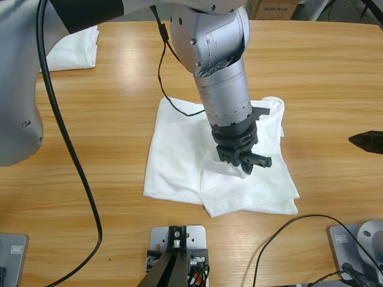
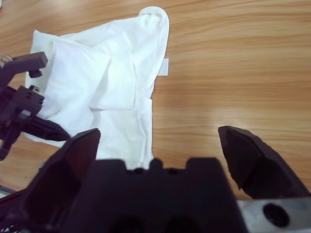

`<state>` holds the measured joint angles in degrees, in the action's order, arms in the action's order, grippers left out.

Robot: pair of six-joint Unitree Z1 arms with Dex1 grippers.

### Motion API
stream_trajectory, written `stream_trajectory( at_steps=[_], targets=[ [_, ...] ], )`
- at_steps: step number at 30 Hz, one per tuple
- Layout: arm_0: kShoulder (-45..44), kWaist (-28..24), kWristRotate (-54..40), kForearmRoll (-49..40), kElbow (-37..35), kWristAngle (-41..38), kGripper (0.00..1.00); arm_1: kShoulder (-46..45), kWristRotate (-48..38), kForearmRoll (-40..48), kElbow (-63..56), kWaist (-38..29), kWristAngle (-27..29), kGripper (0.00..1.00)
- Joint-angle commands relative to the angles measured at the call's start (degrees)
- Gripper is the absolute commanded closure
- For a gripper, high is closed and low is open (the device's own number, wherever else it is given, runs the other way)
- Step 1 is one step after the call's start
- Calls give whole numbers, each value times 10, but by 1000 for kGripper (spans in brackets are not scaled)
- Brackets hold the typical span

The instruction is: Fold clothes

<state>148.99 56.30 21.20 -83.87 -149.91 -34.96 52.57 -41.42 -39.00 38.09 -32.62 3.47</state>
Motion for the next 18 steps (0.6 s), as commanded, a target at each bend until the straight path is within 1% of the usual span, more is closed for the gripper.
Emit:
stream_trajectory(
  at_steps=[1,4,7,10,12,14,15,16,17,18],
  targets=[
    [-38,3,44,121,-349,47,0,15,-9,9,-21,-4,3,0],
    [-65,-4,50,150,-349,105,0,17,-9,9,-20,-4,3,0],
    [-90,-10,39,150,-349,159,0,17,-9,9,-20,-4,3,0],
    [-111,-22,34,144,-349,177,0,19,-9,11,-20,-4,4,0],
    [-135,-38,24,100,-348,197,8,18,-8,11,-19,-4,4,0],
    [-159,-68,-25,-4,-348,210,35,13,-4,6,-9,-4,4,0],
    [-167,-85,-67,-70,-347,210,85,10,-3,-3,7,-4,5,3],
    [-178,-101,-117,-114,-323,206,158,20,0,-28,35,-4,7,20],
    [-212,-112,-158,-116,-235,204,214,43,5,-53,67,-4,9,23],
    [-235,-120,-182,-116,-171,205,220,73,6,-70,94,-4,10,23]
  ],
)
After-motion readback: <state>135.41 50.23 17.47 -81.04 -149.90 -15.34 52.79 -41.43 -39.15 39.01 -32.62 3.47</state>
